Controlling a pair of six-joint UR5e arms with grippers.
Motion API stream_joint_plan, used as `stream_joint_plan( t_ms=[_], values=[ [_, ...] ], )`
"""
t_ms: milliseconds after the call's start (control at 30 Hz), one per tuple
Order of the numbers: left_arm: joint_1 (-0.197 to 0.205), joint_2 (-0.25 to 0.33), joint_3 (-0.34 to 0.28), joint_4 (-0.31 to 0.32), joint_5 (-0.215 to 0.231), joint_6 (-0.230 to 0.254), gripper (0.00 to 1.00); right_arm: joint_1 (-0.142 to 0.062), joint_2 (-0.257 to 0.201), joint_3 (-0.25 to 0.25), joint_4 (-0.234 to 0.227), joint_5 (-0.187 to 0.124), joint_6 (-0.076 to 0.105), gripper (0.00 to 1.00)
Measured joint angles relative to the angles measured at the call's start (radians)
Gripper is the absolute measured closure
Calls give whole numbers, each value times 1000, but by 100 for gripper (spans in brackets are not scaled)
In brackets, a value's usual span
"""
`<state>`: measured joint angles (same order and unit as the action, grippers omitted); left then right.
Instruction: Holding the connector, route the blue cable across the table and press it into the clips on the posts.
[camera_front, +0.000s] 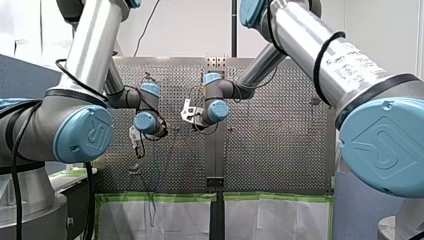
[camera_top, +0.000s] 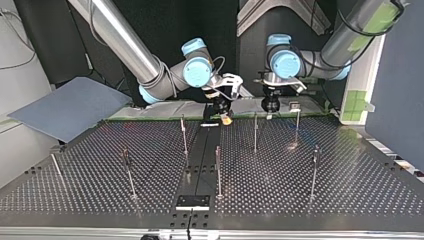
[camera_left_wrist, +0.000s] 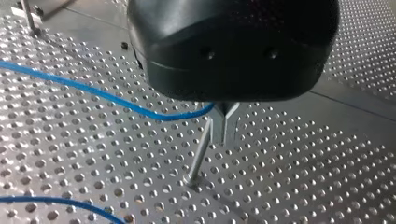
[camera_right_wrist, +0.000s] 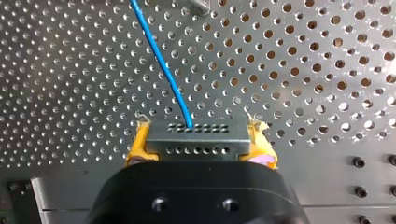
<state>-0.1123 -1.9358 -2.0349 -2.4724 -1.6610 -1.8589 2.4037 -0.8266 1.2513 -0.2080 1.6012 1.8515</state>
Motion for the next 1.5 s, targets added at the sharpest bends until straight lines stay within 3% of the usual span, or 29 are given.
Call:
stream_joint_plan(
  t_ms=[267, 500, 833, 1200, 1267, 1300, 1367, 1400, 1467, 1500],
  values=[
    [13, -12, 8, 21, 16, -6, 100, -9, 3, 0, -1, -5, 5, 100],
    [20, -58, 53, 18, 40, -9, 100, -23, 21, 0, -2, -6, 11, 100],
    [45, -72, 129, 3, 48, -11, 100, -52, 40, -4, -19, -10, 13, 100],
    [65, -73, 140, 8, 56, -11, 100, -89, 40, -12, -25, -24, 17, 100],
    [64, -73, 140, 8, 57, -12, 84, -92, 40, -14, -25, -30, 17, 100],
    [63, -73, 140, 7, 57, -14, 84, -94, 40, -14, -25, -31, 17, 100],
    [61, -73, 140, 4, 58, -19, 71, -96, 40, -15, -25, -33, 17, 100],
    [59, -73, 140, 1, 58, -22, 71, -97, 40, -15, -25, -34, 17, 100],
    [56, -73, 140, -9, 58, -28, 55, -99, 40, -15, -25, -34, 17, 100],
    [54, -73, 140, -15, 58, -29, 55, -101, 40, -15, -25, -35, 17, 100]
  ],
)
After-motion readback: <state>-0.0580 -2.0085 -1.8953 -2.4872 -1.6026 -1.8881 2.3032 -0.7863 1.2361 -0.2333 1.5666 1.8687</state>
